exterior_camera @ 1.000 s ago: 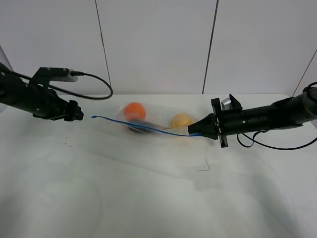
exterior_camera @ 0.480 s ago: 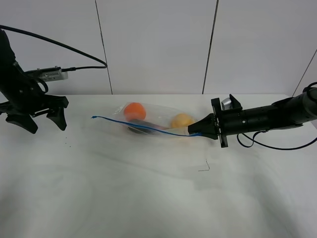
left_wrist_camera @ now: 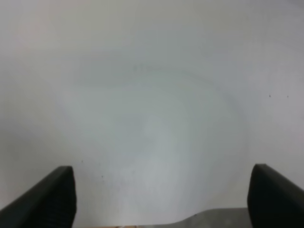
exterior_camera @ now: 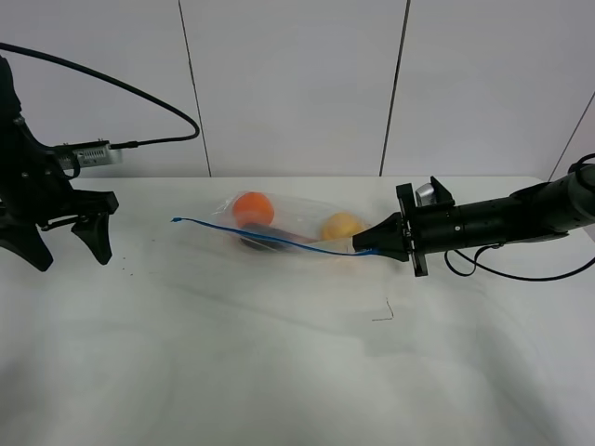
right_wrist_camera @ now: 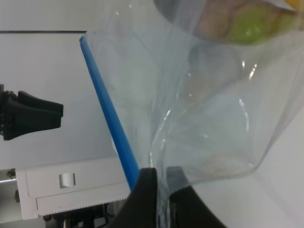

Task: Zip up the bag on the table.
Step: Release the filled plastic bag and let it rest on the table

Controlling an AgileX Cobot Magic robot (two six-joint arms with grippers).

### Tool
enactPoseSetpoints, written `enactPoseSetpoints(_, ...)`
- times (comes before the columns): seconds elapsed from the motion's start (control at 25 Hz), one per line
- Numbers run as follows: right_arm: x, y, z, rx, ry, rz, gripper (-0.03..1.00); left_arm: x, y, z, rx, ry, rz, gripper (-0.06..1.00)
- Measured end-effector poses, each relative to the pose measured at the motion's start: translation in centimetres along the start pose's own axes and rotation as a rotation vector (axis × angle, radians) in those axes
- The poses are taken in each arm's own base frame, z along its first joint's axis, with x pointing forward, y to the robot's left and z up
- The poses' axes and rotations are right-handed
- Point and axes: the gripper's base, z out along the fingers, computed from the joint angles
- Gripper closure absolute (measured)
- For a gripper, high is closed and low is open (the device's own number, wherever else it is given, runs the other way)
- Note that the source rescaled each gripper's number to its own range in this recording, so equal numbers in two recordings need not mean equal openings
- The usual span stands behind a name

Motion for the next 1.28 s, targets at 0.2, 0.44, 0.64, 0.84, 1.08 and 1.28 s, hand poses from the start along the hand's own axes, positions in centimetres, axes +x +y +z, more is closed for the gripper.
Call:
enactPoseSetpoints(0.2, 0.0, 0.0, 0.0, 0.000, 0.000, 0.000, 0.97, 3.6, 0.1, -1.8, 0.001, -0.026, 0.026, -0.06)
enactPoseSetpoints(0.44, 0.0, 0.0, 0.0, 0.000, 0.000, 0.000, 0.97, 12.1, 0.6, -2.9, 0.002, -0.052, 0.045, -0.06)
enactPoseSetpoints(0.64, 0.0, 0.0, 0.0, 0.000, 0.000, 0.003, 0.97, 16.6, 1.0, -2.4, -0.001, -0.081, 0.056, -0.06)
enactPoseSetpoints(0.84, 0.0, 0.0, 0.0, 0.000, 0.000, 0.004, 0.97, 20.5, 1.3, -1.7, -0.007, -0.193, 0.130, -0.06)
enactPoseSetpoints(1.08, 0.0, 0.0, 0.0, 0.001, 0.001, 0.004, 0.97, 23.5, 1.5, -2.1, -0.015, -0.344, 0.182, -0.06)
enactPoseSetpoints(1.28, 0.0, 0.0, 0.0, 0.002, 0.003, 0.003, 0.97, 24.5, 1.5, -2.9, -0.017, -0.431, 0.187, -0.06)
